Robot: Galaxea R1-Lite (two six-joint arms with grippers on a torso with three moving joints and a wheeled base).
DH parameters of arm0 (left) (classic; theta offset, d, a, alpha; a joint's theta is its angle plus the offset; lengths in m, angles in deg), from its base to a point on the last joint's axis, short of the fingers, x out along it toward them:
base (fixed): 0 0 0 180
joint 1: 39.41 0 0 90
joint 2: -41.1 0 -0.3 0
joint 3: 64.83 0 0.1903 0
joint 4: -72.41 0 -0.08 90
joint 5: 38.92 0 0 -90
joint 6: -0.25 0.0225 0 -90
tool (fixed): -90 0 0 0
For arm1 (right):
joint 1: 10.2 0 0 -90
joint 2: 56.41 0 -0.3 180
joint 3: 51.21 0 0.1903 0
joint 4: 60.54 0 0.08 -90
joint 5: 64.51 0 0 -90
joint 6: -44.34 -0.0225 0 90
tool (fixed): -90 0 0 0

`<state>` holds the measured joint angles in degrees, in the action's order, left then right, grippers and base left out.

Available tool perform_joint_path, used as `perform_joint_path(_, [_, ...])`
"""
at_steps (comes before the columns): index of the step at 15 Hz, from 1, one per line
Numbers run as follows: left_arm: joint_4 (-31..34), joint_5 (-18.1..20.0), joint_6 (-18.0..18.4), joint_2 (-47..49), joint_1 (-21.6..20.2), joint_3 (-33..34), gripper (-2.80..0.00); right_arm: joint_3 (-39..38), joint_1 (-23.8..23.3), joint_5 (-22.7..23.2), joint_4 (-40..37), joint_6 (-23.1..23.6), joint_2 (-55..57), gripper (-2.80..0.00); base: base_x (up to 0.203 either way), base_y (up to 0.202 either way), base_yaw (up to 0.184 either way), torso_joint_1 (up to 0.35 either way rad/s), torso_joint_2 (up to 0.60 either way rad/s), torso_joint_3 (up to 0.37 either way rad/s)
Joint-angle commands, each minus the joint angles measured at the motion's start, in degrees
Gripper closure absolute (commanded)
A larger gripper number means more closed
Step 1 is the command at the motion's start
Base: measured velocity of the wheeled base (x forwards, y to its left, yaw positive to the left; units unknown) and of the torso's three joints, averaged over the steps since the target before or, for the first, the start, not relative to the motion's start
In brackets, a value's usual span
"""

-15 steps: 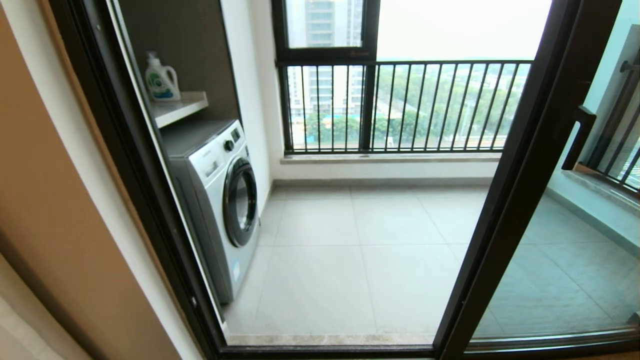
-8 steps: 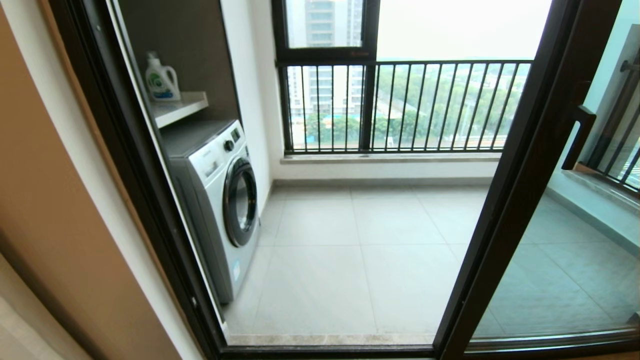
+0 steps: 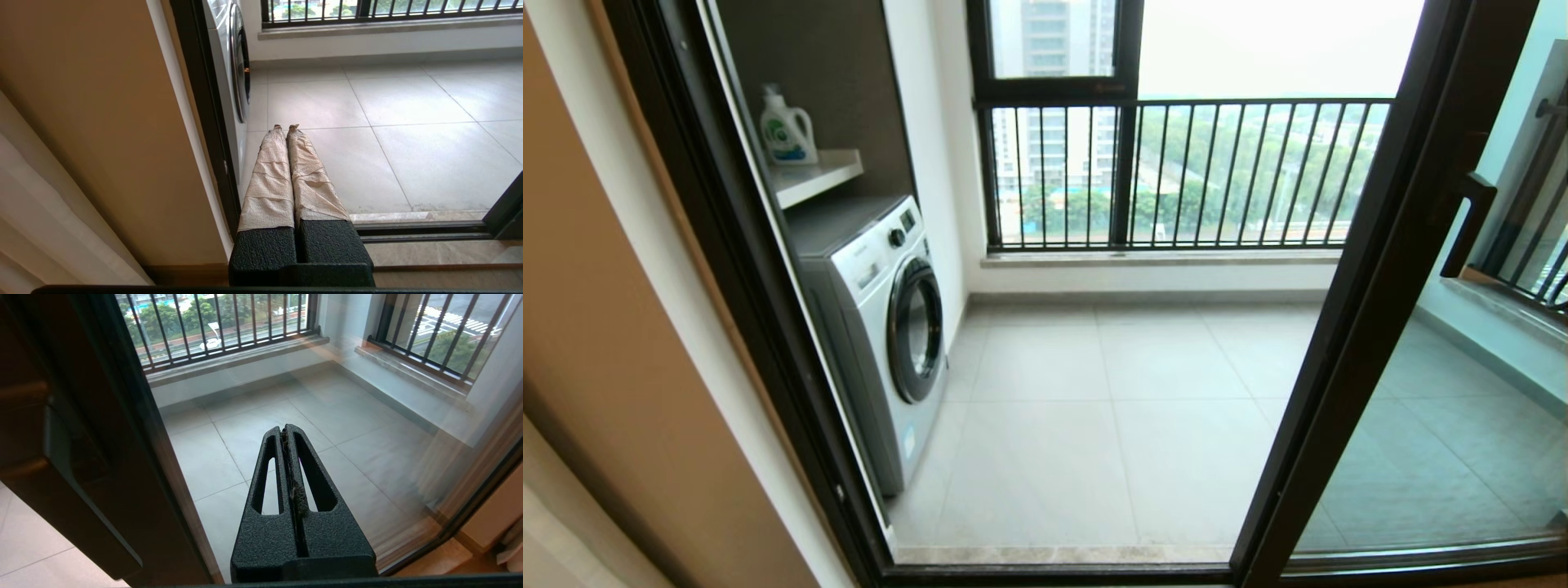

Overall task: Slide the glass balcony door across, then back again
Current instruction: Close the slid door

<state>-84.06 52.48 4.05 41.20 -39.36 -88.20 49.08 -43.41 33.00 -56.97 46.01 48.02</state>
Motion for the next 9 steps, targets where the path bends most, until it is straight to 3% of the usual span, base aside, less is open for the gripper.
perform_joint_path(1, [0.01, 0.0, 0.05, 0.08, -0.05, 0.0, 0.0, 2.83, 0.81, -0.72, 0.14, 0.15, 3.91, 0.0, 0.0, 0.0, 0.0, 0.0, 0.0, 0.0])
perform_joint_path(9, [0.01, 0.06, 0.07, 0.08, -0.05, 0.0, 0.0, 9.03, 6.91, -4.59, 0.14, 1.4, 9.02, 0.0, 0.0, 0.0, 0.0, 0.0, 0.0, 0.0])
